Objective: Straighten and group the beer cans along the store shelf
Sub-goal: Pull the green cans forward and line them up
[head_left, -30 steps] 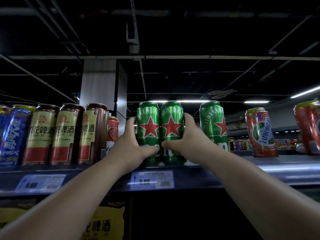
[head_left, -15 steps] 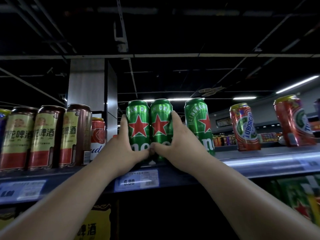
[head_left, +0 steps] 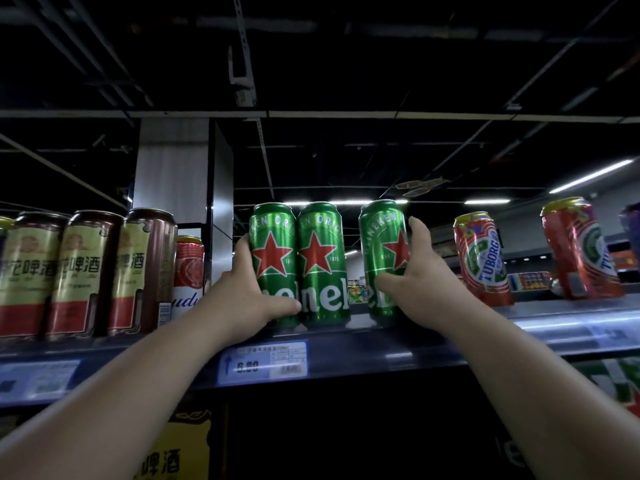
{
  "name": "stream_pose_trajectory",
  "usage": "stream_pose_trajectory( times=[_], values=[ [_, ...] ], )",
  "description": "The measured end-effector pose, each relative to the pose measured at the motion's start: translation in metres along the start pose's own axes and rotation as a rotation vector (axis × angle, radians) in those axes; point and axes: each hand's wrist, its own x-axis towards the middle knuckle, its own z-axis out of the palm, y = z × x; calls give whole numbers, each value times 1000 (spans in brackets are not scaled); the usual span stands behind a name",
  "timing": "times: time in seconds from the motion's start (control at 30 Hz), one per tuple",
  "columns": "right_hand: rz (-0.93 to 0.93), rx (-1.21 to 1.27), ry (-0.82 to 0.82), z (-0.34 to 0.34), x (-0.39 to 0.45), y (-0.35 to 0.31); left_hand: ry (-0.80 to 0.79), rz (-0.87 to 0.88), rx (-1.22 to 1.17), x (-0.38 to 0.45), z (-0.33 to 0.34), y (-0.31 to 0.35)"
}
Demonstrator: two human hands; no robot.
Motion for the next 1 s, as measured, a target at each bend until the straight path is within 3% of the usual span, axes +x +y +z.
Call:
stream_pose_trajectory(
  times=[0.27, 0.43, 0.63, 0.83, 1.0],
  values=[
    [-130, -24, 68, 14, -4, 5, 31, 49, 33, -5, 3, -3],
    [-162, -182, -51, 18, -2, 6, 39, 60, 72, -6, 4, -4],
    [-190, -234, -18, 16, -6, 6, 66, 40, 85, -8, 7, -4],
    [-328, -241, 99, 6, -16, 16, 357, 346, 422, -23, 22, 16],
    [-312, -145, 80, -25, -23, 43, 301, 571, 559, -34, 66, 74]
  ],
)
